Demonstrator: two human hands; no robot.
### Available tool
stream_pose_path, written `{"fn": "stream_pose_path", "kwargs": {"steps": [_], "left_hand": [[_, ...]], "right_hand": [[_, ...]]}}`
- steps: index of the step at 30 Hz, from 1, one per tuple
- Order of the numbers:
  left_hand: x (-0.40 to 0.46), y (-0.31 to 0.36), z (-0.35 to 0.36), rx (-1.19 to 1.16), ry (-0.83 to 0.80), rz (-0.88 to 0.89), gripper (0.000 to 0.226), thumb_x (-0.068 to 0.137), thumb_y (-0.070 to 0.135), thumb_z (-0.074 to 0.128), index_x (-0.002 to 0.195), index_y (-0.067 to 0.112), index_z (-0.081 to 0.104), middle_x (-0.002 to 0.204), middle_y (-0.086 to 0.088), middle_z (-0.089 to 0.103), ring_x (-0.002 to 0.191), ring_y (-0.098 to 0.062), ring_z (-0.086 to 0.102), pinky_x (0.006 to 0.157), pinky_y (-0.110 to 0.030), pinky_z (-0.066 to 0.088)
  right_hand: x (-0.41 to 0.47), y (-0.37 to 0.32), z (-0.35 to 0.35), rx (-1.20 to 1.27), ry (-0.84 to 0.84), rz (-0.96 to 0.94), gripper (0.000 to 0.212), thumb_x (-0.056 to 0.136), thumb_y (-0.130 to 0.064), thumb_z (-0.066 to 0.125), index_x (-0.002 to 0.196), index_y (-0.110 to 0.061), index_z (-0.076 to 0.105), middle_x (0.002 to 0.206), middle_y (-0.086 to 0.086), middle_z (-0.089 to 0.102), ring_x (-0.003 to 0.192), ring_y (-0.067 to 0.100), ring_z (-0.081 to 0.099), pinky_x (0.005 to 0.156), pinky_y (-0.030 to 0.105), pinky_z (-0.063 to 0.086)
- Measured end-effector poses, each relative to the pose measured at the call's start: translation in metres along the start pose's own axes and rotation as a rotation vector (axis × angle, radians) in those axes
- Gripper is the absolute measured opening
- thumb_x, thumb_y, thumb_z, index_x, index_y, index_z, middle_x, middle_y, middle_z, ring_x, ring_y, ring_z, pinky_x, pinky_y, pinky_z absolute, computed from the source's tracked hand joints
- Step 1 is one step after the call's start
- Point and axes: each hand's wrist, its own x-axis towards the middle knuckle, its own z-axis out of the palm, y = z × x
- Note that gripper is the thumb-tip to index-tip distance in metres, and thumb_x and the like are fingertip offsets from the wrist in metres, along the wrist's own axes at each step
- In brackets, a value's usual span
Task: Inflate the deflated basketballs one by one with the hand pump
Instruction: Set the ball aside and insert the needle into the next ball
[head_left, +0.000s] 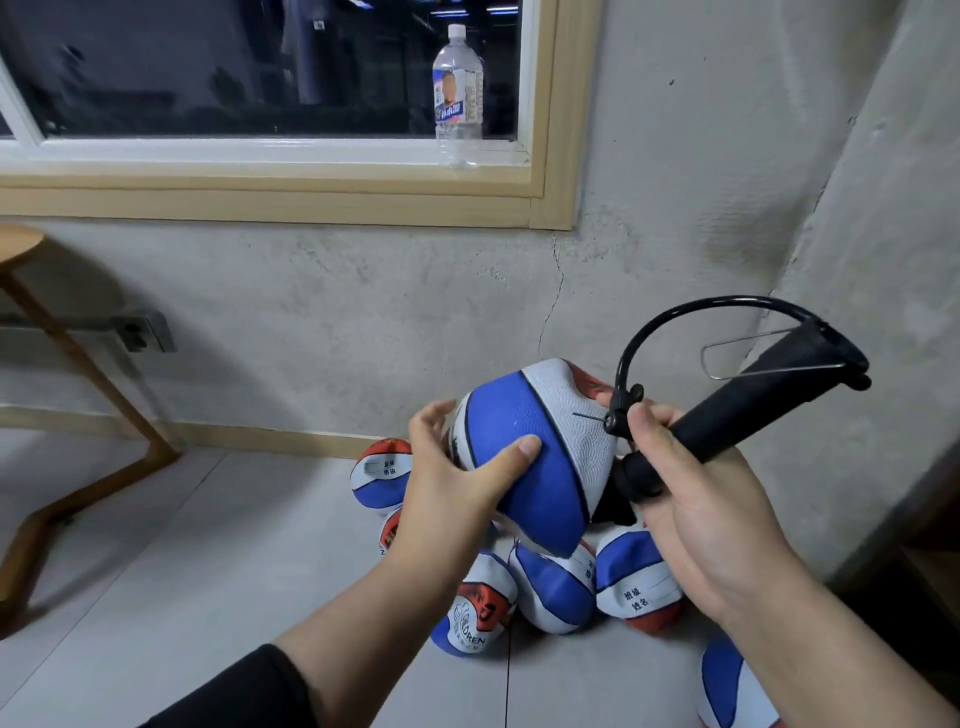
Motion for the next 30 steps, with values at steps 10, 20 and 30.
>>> {"fn": "stream_pose_path", "kwargs": {"steps": [10, 20, 30], "left_hand": [[0.007, 0.003, -0.006, 0.283, -0.081, 0.166, 0.1, 0.047, 0.062, 0.088, 0.129, 0.067, 0.033, 0.143, 0.021, 0.048, 0.135, -0.002, 0.046, 0.11, -0.026, 0.044], [0.009, 0.005, -0.012, 0.355, -0.026, 0.319, 0.115, 0.049, 0.062, 0.082, 0.139, 0.076, 0.011, 0.138, 0.044, 0.035, 0.14, 0.008, 0.036, 0.118, -0.031, 0.037], [0.011, 0.018, -0.017, 0.0, 0.037, -0.054, 0.037, 0.096, 0.052, 0.064, 0.121, 0.026, 0.073, 0.117, 0.013, 0.075, 0.114, -0.002, 0.067, 0.103, -0.034, 0.051]], "right_hand": [[-0.001, -0.002, -0.003, -0.068, -0.043, -0.039, 0.059, 0.055, -0.065, 0.092, 0.08, -0.018, 0.064, 0.118, 0.01, 0.07, 0.116, 0.028, 0.067, 0.098, 0.054, 0.051], [0.003, -0.003, -0.009, 0.073, -0.054, 0.108, 0.056, 0.09, -0.036, 0.069, 0.122, 0.008, 0.054, 0.134, 0.028, 0.062, 0.129, 0.039, 0.06, 0.109, 0.052, 0.047], [0.004, 0.004, -0.011, 0.061, 0.011, 0.139, 0.043, 0.093, -0.035, 0.063, 0.12, -0.003, 0.069, 0.128, 0.023, 0.069, 0.125, 0.035, 0.064, 0.108, 0.052, 0.049]]}}
